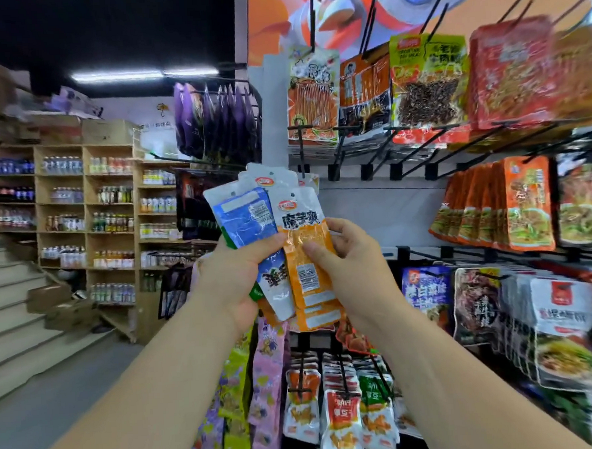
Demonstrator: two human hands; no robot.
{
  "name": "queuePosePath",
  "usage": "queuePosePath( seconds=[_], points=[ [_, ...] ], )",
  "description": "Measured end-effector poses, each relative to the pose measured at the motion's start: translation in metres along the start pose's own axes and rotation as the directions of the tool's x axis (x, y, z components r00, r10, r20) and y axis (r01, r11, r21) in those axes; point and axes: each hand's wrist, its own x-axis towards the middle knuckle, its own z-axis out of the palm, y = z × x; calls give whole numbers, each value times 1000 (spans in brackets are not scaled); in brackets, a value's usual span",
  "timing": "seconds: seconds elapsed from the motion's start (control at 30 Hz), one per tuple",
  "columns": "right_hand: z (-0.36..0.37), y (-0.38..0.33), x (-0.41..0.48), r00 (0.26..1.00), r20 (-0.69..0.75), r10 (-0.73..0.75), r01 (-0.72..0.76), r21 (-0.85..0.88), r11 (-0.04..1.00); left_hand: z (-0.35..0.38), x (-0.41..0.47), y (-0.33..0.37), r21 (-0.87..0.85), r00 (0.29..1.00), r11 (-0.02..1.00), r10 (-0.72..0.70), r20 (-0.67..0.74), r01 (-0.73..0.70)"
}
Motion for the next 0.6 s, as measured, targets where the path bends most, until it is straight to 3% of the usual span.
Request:
queuePosePath(
  seconds=[0.2, 0.37, 0.6],
  points=[
    [-16, 4, -12, 994, -55, 94, -89, 93, 992, 12, -5, -9, 61, 999, 998, -19, 29, 17],
    [-41, 6, -16, 986, -102, 132, -126, 67, 990, 31, -11, -18, 97, 999, 995, -13, 51, 8],
    [-64, 13, -13, 992, -105, -73, 58, -142, 988, 57, -15, -29, 190, 999, 981, 49, -13, -46]
  ],
)
